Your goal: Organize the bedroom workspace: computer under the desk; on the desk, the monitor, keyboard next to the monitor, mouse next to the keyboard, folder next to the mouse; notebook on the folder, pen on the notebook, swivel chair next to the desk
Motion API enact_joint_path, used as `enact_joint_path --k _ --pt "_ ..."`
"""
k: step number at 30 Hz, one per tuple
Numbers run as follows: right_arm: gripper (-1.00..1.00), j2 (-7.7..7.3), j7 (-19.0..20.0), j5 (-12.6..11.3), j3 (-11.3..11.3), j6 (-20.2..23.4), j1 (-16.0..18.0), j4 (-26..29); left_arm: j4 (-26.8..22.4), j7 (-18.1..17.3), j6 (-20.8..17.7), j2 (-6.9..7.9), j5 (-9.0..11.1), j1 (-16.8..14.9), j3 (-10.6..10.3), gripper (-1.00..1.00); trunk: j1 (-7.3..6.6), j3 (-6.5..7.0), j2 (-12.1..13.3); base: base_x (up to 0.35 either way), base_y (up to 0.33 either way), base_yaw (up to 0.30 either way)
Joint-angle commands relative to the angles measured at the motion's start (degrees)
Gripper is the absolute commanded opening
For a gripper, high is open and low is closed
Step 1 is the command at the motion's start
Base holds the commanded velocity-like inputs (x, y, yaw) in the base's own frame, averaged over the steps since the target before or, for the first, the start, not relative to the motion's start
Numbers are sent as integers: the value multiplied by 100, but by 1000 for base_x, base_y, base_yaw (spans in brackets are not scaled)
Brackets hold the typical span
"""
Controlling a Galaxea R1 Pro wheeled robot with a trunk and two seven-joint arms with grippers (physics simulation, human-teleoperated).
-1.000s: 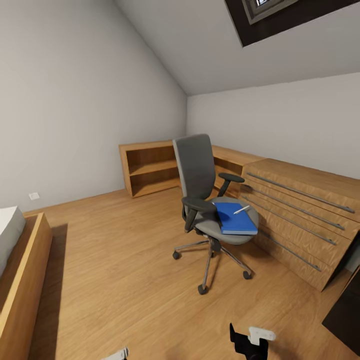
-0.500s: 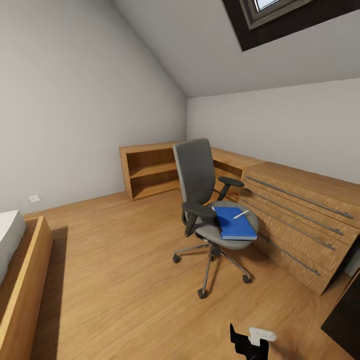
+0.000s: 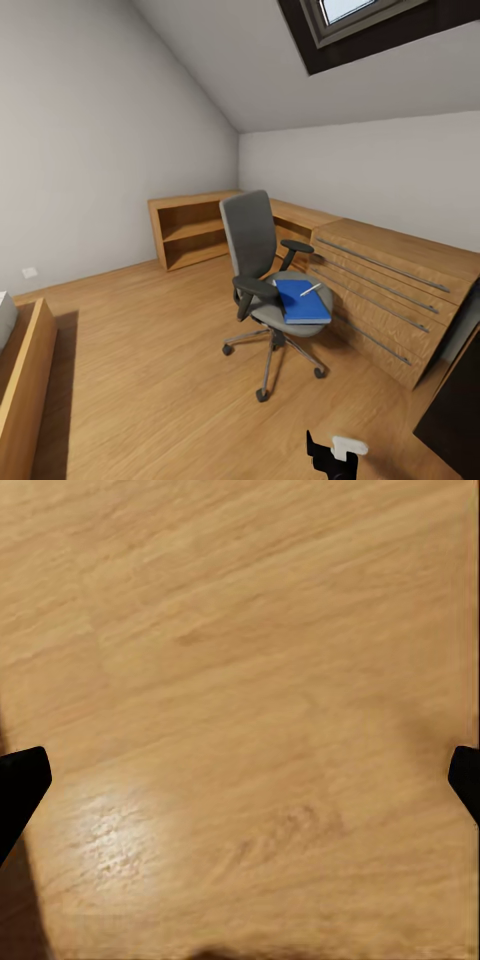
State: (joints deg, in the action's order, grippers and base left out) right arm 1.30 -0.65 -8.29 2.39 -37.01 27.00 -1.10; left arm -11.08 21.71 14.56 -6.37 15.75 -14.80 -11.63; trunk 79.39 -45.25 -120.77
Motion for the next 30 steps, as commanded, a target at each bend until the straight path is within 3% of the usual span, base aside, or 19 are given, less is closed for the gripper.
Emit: enact_joint_path --k 1,7,9,16,23,30 --pt "100 2 -5 9 21 -23 7 -12 -1 -19 -109 6 54 -3 -50 100 -24 13 39 0 0 -253" --pt "100 7 1 24 17 -20 7 -13 -17 -483 -655 38 58 -3 -50 100 -155 121 280 0 0 -275" --pt "100 10 3 30 16 -12 7 -13 -24 -885 -837 69 60 -5 -48 100 -199 157 360 0 0 -293" --pt "100 2 4 37 16 -8 7 -13 -28 -987 -873 93 68 -4 -40 100 -353 282 641 0 0 -298" --pt "100 8 4 38 16 -4 7 -13 -64 -975 -858 183 386 -4 0 100 -507 408 921 0 0 -300" --pt "100 8 4 38 16 0 7 -13 -92 -961 -852 201 528 -5 10 100 -661 534 1202 -21 0 -300"
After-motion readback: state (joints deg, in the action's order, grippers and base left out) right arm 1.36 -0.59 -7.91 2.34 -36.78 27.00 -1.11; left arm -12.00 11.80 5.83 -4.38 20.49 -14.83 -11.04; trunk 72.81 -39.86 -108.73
